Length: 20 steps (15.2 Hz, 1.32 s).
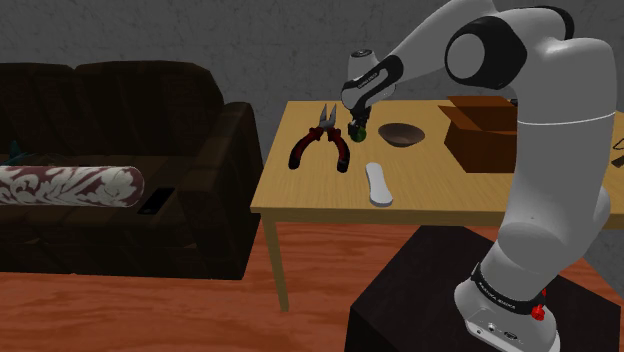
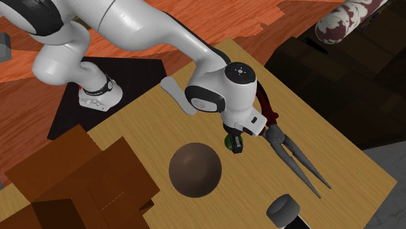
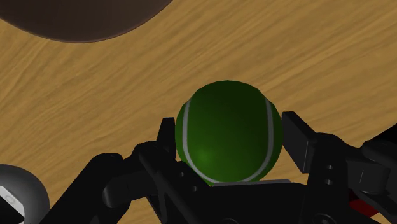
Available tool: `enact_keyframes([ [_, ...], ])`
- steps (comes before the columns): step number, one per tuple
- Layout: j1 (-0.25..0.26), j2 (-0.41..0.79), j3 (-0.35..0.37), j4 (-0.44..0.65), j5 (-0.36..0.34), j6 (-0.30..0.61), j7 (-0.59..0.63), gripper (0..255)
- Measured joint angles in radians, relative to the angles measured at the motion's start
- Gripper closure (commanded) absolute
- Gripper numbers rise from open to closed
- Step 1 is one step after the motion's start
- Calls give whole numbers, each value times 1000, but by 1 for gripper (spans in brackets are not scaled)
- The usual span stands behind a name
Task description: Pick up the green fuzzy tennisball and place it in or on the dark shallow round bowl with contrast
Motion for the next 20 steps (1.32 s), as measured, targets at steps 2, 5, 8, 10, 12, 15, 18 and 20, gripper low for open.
enact_keyframes([
  [2,0,-3,0,2,0,-6,-1,255],
  [5,2,-21,-1,12,-1,-33,-3,255],
  [8,3,-39,-1,26,0,-66,-8,255],
  [10,3,-51,-1,39,1,-90,-13,255],
  [12,3,-63,-1,50,1,-112,-17,255],
  [15,4,-77,-1,69,2,-145,-21,255],
  [18,4,-89,-2,92,3,-179,-28,255],
  [20,4,-99,-2,107,4,-203,-32,255],
])
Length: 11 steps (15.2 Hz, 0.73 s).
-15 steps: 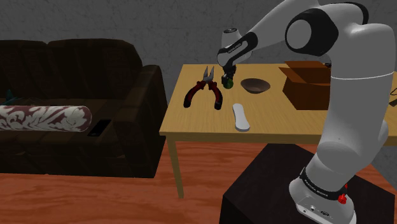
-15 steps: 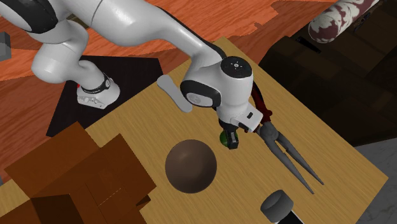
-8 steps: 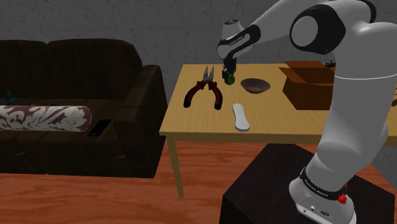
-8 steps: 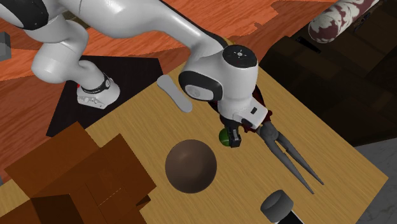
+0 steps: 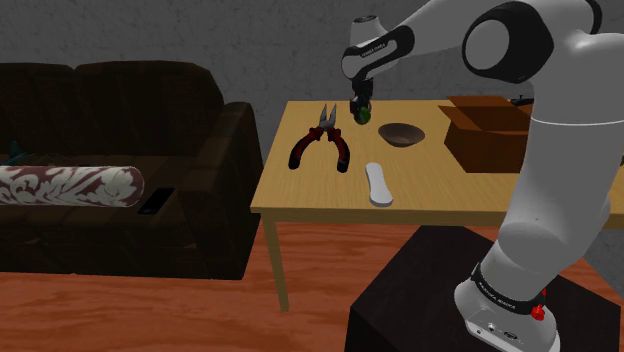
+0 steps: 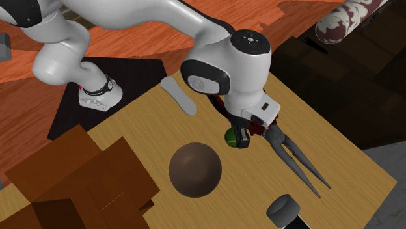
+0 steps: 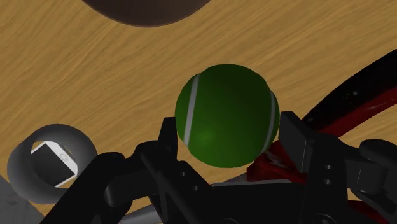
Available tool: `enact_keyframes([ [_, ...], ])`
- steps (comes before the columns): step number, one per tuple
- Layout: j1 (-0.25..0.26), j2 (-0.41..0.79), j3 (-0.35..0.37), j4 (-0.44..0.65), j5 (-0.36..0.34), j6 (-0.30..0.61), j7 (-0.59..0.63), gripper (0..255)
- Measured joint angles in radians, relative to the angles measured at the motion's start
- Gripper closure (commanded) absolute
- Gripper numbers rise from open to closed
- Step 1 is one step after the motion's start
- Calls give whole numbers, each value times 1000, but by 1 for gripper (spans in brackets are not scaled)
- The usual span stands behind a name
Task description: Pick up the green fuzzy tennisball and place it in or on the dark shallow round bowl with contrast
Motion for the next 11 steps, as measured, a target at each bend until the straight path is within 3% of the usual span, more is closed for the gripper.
enact_keyframes([
  [5,-2,-24,-2,28,1,-50,-13,255],
  [11,-56,-149,-41,-137,-6,7,-102,255],
])
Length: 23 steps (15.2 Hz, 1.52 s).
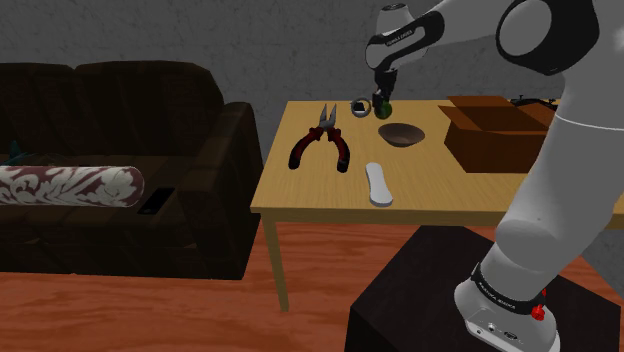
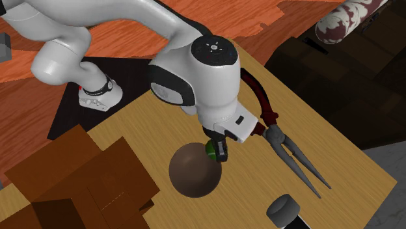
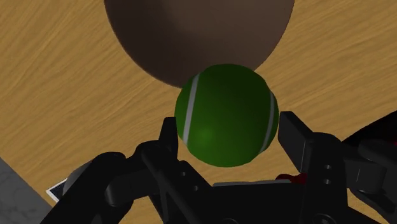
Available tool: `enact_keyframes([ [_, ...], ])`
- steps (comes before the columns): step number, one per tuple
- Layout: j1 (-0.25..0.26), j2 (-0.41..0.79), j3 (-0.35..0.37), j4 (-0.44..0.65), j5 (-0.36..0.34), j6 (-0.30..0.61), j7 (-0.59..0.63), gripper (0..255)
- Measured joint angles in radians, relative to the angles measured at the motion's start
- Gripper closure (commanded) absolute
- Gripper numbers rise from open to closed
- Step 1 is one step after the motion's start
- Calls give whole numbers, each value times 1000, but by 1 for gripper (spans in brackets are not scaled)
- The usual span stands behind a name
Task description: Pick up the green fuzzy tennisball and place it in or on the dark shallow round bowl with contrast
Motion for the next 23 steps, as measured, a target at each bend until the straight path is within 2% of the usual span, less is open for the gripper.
enact_keyframes([
  [8,-79,-120,-67,-163,-3,68,-141,255],
  [23,-91,-52,-76,-266,7,237,-145,255],
])
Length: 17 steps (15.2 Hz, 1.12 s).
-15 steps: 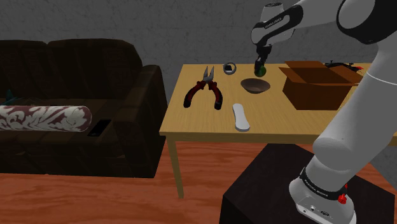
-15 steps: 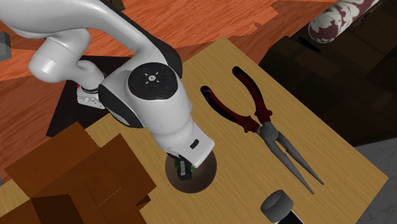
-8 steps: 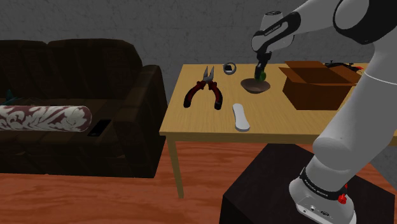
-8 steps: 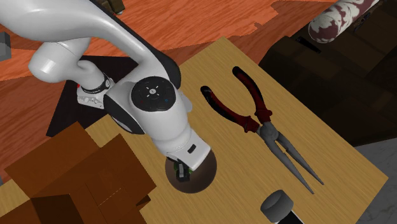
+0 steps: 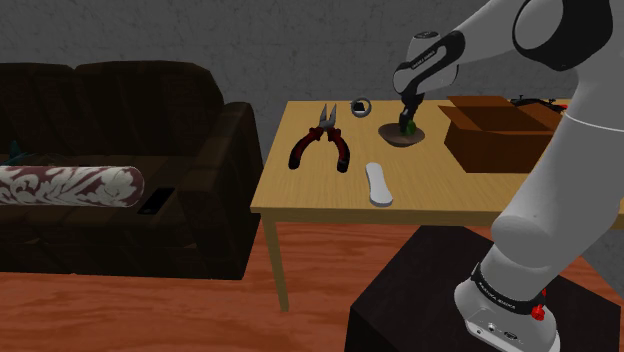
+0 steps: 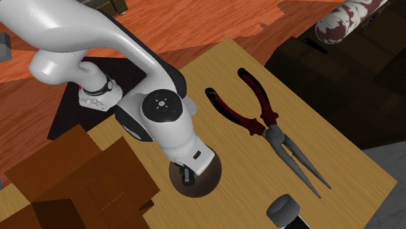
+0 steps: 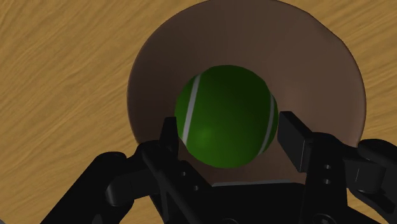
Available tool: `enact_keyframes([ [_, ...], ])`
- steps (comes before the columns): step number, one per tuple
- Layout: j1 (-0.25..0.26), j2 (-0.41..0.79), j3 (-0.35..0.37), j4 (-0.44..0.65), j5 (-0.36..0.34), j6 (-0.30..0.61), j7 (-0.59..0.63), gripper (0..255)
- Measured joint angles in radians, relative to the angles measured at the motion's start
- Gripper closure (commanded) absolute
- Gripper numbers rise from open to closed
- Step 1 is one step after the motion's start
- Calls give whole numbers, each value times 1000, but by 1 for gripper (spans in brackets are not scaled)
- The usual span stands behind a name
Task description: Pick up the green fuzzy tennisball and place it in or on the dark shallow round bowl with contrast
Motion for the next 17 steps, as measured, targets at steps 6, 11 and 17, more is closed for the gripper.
enact_keyframes([
  [6,0,2,0,-1,1,4,0,0],
  [11,0,2,0,-1,1,4,0,0],
  [17,11,-74,5,24,-20,-96,13,0],
])
